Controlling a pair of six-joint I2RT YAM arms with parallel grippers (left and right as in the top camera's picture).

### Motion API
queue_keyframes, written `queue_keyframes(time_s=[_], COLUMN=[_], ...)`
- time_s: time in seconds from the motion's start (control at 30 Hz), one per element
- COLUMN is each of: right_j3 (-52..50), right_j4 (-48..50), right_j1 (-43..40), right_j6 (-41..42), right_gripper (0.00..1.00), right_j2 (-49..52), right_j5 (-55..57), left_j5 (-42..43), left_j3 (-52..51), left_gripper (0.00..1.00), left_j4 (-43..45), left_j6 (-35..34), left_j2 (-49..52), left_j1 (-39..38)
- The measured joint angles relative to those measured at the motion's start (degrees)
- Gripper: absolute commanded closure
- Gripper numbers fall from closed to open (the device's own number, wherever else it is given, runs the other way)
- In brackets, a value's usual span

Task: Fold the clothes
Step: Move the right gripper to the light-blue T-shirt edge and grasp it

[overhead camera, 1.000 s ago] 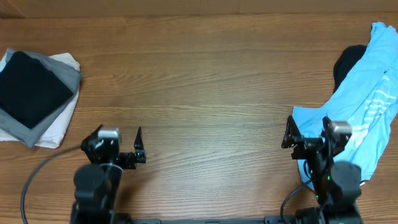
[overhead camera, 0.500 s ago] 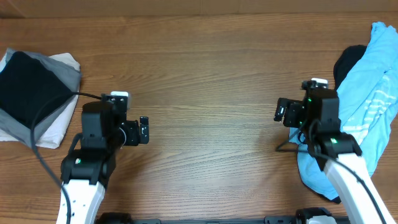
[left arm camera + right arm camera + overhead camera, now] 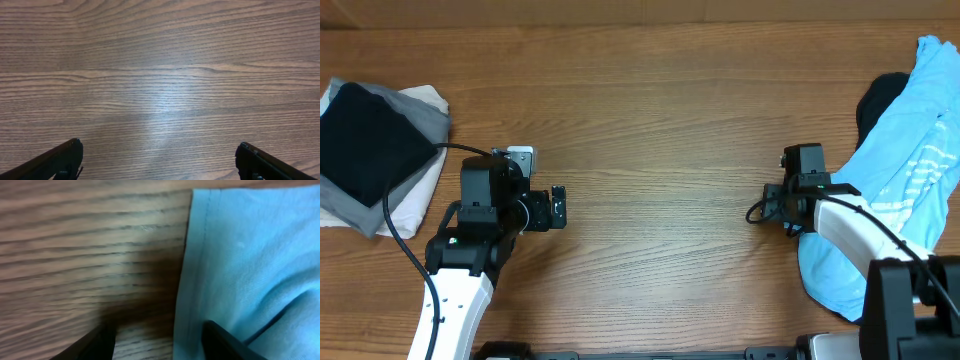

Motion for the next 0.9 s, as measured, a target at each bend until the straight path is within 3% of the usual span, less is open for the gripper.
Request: queue_keyframes(time_s=[0.07, 0.17, 0.23, 0.33, 0.37, 0.67, 0.8, 0.9], right_j3=[0.1, 0.2, 0.3, 0.3, 0.3, 2.9, 12.7, 25.6], right_j4=[-0.2, -1.0, -1.5, -2.6, -2.9, -8.1, -17.2, -24.0], right_j1=[0.0, 0.0, 0.0, 0.0, 0.0, -0.1, -0.4, -0.5], right_j6=[1.4, 3.9, 5.0, 6.0, 6.3, 8.7, 9.2, 8.8], right_gripper=[0.36, 0.4, 0.57, 0.93, 0.96, 0.96, 0.96, 0.96], right_j2=[0.3, 0.4, 0.4, 0.5, 0.6, 0.7, 0.4, -1.2], right_j5=[1.7, 5.2, 6.9, 8.7, 9.0, 9.8, 9.7, 8.2], left_j5=[0.0, 0.0, 0.0, 0.0, 0.0, 0.0, 0.0, 0.0], left_j3=[0.0, 0.0, 0.0, 0.0, 0.0, 0.0, 0.0, 0.0], left_gripper=[0.0, 0.0, 0.0, 0.0, 0.0, 0.0, 0.0, 0.0], left_j4=[0.0, 0.0, 0.0, 0.0, 0.0, 0.0, 0.2, 0.4], left_j6=[0.0, 0.0, 0.0, 0.0, 0.0, 0.0, 0.0, 0.0], left_j2=[0.0, 0.0, 0.0, 0.0, 0.0, 0.0, 0.0, 0.0], left_j1=[0.0, 0.0, 0.0, 0.0, 0.0, 0.0, 0.0, 0.0])
